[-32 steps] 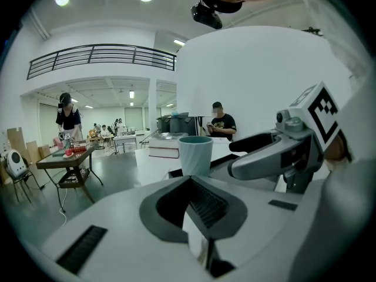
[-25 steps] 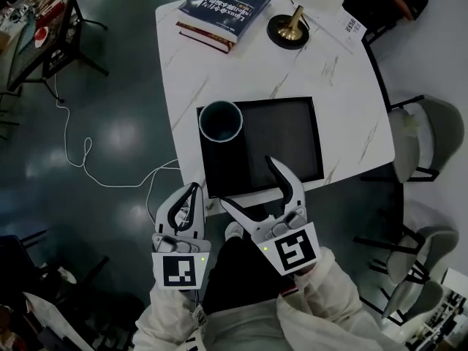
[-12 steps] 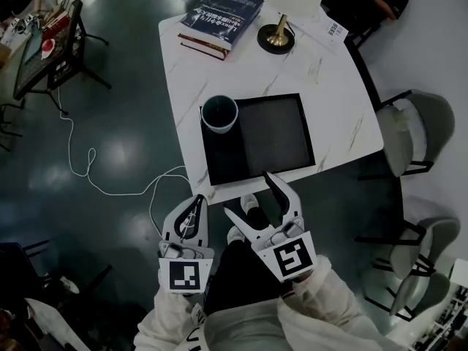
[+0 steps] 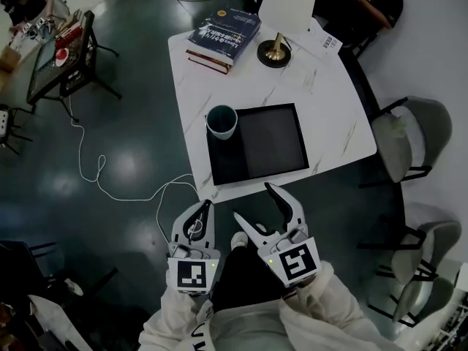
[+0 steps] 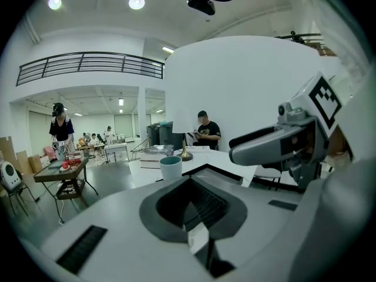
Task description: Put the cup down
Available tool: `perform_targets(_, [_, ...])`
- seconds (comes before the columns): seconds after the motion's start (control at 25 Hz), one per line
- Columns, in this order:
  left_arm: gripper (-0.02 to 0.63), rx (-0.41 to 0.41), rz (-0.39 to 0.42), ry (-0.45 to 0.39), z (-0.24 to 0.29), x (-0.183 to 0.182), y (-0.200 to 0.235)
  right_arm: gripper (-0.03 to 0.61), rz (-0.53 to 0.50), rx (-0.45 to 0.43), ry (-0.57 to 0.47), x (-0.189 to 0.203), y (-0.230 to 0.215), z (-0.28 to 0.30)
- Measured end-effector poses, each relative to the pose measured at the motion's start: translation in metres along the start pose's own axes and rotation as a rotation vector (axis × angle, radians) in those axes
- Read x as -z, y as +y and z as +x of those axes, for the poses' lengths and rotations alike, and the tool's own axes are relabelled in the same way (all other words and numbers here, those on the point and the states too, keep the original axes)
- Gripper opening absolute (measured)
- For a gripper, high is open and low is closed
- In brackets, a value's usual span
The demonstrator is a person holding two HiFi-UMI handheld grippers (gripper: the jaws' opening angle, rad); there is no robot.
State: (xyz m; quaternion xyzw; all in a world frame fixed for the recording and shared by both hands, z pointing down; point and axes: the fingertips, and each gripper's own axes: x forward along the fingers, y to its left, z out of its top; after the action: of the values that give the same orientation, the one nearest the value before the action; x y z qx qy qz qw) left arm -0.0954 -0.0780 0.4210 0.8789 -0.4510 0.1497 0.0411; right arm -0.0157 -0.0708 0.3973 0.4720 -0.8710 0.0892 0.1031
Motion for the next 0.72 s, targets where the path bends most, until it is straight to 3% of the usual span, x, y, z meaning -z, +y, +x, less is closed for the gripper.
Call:
perform_targets(0.28, [0.012, 0.004, -0.004, 0.005, -0.004, -0.021, -0.016, 0.308, -0.041, -0.02, 0.039, -0.012, -0.001, -0.02])
perform_targets(0.72, [0.012, -0.017, -0.015, 0.003, -0.017, -0.056, -0.025, 0.248, 0.005, -0.05, 0.061, -0.03, 0.004, -0.036])
